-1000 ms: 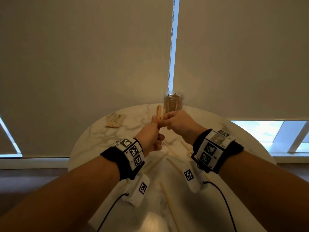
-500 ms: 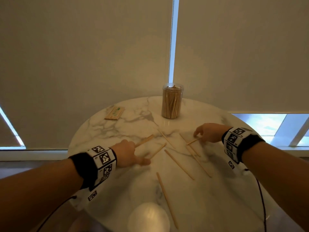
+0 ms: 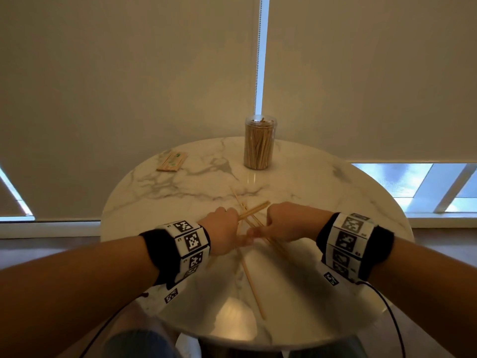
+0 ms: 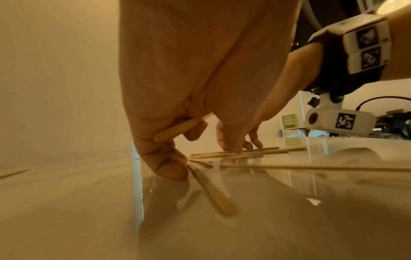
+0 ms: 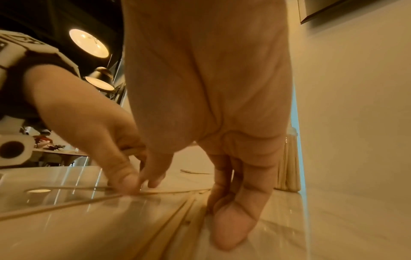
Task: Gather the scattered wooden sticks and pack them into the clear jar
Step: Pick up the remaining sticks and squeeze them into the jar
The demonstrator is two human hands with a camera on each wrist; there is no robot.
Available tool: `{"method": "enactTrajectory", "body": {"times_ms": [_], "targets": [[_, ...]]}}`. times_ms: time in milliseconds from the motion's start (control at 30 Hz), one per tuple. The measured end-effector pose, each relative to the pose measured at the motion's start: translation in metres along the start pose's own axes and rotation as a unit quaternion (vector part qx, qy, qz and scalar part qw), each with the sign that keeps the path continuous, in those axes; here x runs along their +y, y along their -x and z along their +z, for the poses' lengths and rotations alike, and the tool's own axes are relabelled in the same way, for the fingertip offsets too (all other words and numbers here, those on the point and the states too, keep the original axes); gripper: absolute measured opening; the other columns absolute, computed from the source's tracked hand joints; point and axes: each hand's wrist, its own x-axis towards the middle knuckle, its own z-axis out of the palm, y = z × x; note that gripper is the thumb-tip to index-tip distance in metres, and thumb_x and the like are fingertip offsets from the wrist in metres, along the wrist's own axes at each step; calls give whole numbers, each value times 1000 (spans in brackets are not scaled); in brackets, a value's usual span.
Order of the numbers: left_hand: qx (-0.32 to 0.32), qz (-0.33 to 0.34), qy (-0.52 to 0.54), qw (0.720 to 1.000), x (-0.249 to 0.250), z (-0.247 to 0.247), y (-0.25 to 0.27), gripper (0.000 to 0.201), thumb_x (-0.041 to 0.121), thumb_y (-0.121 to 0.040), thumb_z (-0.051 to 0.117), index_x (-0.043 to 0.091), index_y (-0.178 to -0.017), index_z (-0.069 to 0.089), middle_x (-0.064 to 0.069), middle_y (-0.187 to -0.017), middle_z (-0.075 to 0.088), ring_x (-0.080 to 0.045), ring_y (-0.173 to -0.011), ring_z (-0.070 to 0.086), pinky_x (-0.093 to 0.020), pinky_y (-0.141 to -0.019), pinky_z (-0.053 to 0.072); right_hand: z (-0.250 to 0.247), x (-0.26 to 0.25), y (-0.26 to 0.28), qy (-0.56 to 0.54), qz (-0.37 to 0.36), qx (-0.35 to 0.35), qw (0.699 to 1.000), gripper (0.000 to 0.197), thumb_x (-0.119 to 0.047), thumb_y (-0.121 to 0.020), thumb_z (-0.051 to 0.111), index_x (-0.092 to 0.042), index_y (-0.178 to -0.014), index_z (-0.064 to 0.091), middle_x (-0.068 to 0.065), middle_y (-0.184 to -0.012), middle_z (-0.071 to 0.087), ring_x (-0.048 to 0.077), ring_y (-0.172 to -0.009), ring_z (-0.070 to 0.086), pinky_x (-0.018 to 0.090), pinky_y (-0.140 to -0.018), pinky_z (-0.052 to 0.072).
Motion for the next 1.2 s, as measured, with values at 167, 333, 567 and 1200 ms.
{"method": "enactTrajectory", "body": {"times_ms": [167,333,567,1200], "targets": [[-36,2,-3,999,-2,3,11,83,70,-72,71,12,-126,43,-10,-125,46,-26,-106,52,-37,-89,48,-3,0,7,7,-3,13,1000,41,-48,-83,72,-12,-71,59,2,-64,61,20,-64,59,27,-62,50],[-45,-1,29,999,-6,-13,7,53,34,-90,71,6,-127,45,-9,-132,57,-27,-114,58,-34,-93,49,-4,5,12,20,32,28,999,13,-17,-86,63,-4,-88,68,7,-76,66,23,-74,65,31,-71,57],[-22,-22,32,999,-16,-23,-6,57,29,-84,77,7,-127,48,-9,-130,61,-26,-118,58,-35,-97,49,0,5,21,48,68,28,996,30,-18,-88,62,-13,-63,46,0,-62,51,16,-58,51,21,-45,37],[-53,11,-99,994,4,-18,20,40,27,-93,65,5,-125,54,-14,-125,59,-29,-110,59,-30,-77,42,-32,7,6,-9,93,120,988,31,-34,-95,55,-7,-109,63,5,-95,56,22,-86,54,29,-69,42]]}}
